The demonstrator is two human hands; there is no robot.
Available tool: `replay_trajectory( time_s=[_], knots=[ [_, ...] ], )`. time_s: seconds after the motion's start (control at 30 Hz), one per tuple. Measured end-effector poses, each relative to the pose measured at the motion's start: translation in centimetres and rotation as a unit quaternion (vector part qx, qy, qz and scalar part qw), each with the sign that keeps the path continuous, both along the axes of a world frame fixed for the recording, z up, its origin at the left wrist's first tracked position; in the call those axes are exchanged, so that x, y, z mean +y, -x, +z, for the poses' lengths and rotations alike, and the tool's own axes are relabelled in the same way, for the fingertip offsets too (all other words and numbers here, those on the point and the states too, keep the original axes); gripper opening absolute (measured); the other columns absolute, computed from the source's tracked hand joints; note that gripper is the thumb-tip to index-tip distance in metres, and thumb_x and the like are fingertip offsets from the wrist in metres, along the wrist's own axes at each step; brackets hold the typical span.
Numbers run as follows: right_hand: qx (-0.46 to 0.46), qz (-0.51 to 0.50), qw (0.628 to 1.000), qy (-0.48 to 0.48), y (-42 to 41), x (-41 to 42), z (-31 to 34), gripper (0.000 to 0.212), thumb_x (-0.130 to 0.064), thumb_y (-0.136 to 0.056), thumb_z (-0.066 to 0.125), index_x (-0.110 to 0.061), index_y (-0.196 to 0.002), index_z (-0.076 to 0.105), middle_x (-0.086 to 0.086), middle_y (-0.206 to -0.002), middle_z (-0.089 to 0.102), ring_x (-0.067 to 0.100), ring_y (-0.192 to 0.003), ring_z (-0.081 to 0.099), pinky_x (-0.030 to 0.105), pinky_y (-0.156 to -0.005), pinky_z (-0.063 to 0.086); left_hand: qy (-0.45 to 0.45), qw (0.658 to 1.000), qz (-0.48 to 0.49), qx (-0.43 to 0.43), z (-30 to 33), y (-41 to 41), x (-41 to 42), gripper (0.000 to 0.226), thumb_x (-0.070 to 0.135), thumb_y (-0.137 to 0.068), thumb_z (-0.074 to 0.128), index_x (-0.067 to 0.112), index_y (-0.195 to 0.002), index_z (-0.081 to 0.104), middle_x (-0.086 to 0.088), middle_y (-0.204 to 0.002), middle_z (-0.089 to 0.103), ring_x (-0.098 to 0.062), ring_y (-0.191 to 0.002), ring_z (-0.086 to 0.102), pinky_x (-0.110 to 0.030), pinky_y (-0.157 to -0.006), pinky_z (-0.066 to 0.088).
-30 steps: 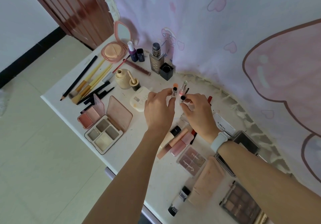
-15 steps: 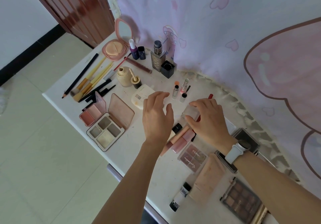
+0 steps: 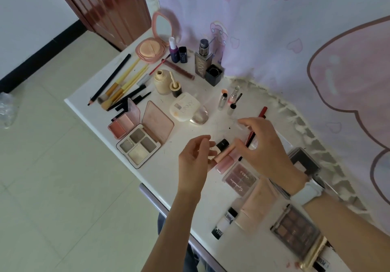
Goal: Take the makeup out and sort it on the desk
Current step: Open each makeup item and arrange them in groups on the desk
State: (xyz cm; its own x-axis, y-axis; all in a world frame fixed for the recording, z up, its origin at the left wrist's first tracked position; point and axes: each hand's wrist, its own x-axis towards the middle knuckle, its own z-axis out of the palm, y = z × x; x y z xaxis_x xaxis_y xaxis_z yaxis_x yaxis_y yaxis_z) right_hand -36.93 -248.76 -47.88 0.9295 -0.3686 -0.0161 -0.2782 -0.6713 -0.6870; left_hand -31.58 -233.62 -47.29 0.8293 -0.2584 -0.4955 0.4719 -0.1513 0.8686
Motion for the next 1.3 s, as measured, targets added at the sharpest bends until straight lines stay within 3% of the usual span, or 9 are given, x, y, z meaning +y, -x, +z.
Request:
replay_trajectory(
  time_s=[0.07,0.2,0.37,0.47,0.6,0.7,0.83,1.07,1.3],
  knots=[
    [-0.02,0.019,0.999,-0.039,0.7,1.1,0.9,0.039,-0.023,-0.083,0.064,-0.017,-0.118,0.05,-0.009,-0.11,0.046,0.006,-0.103,0.043,0.008,-0.09,0.034,0.055,0.994,-0.01,0.092,0.3,0.0,0.2,0.02,0.028,-0.095,0.046,0.021,-0.101,0.064,0.0,-0.096,0.069,-0.014,-0.085,0.067,-0.023,-0.071,0.054],
    [-0.021,0.061,0.988,-0.141,1.1,3.0,2.4,0.032,-0.032,-0.084,0.06,-0.028,-0.113,0.049,-0.014,-0.103,0.054,-0.003,-0.096,0.051,0.004,-0.082,0.039,0.078,0.991,-0.03,0.1,0.0,0.4,1.2,0.039,0.04,-0.097,0.035,0.017,-0.113,0.063,-0.004,-0.109,0.067,-0.021,-0.098,0.065,-0.035,-0.087,0.052],
    [0.038,0.055,0.958,-0.279,0.0,4.9,2.6,0.013,-0.026,-0.09,0.055,-0.031,-0.101,0.059,-0.014,-0.086,0.066,-0.002,-0.074,0.061,0.01,-0.064,0.047,0.141,0.976,0.036,0.162,-0.7,0.6,4.8,0.044,0.042,-0.096,0.031,0.015,-0.106,0.064,-0.006,-0.097,0.07,-0.027,-0.086,0.067,-0.032,-0.069,0.052],
    [0.053,0.034,0.956,-0.285,-1.3,6.7,1.7,0.017,-0.023,-0.093,0.051,-0.015,-0.098,0.065,-0.007,-0.084,0.069,0.002,-0.073,0.064,0.013,-0.06,0.05,0.151,0.973,0.078,0.158,-1.1,0.8,7.5,0.032,0.035,-0.092,0.046,0.015,-0.113,0.06,-0.009,-0.09,0.066,-0.027,-0.082,0.067,-0.029,-0.065,0.054],
    [0.047,0.057,0.974,-0.216,-3.2,9.9,0.2,0.022,-0.008,-0.092,0.048,0.008,-0.089,0.063,0.013,-0.078,0.071,0.026,-0.073,0.067,0.039,-0.073,0.054,-0.05,0.998,0.024,0.007,-2.1,1.3,10.1,0.053,0.018,-0.081,0.068,0.024,-0.128,0.045,-0.002,-0.087,0.066,-0.01,-0.073,0.066,-0.017,-0.062,0.052],
    [0.036,0.063,0.984,-0.164,-4.2,11.6,-0.8,0.024,-0.005,-0.089,0.049,0.011,-0.075,0.06,0.021,-0.07,0.067,0.038,-0.07,0.062,0.046,-0.07,0.048,-0.218,0.969,-0.015,-0.118,-2.9,1.7,11.2,0.063,0.013,-0.076,0.073,0.026,-0.13,0.042,0.004,-0.082,0.058,-0.003,-0.066,0.058,-0.012,-0.063,0.048],
    [0.051,0.054,0.989,-0.124,-4.7,12.9,-1.9,0.028,-0.008,-0.088,0.048,0.01,-0.068,0.054,0.029,-0.068,0.059,0.043,-0.069,0.054,0.041,-0.066,0.043,-0.358,0.911,-0.047,-0.199,-3.5,1.9,11.8,0.057,0.02,-0.079,0.071,0.017,-0.131,0.048,-0.004,-0.105,0.05,-0.02,-0.073,0.056,-0.031,-0.069,0.049],
    [0.055,0.023,0.994,-0.089,-5.4,13.3,-2.9,0.031,-0.013,-0.088,0.049,0.002,-0.061,0.054,0.017,-0.058,0.059,0.032,-0.057,0.051,0.035,-0.06,0.038,-0.366,0.901,-0.022,-0.233,-4.2,2.2,12.1,0.06,0.02,-0.072,0.078,0.008,-0.126,0.055,-0.013,-0.11,0.048,-0.028,-0.091,0.053,-0.03,-0.07,0.045],
    [0.031,0.037,0.998,-0.034,-5.4,13.1,-2.6,0.027,-0.011,-0.09,0.05,0.006,-0.071,0.06,0.019,-0.067,0.062,0.032,-0.061,0.053,0.039,-0.064,0.045,-0.33,0.916,0.002,-0.226,-4.6,2.0,12.1,0.055,0.017,-0.074,0.076,0.008,-0.123,0.055,-0.01,-0.108,0.048,-0.029,-0.084,0.056,-0.03,-0.072,0.047]
  ],
)
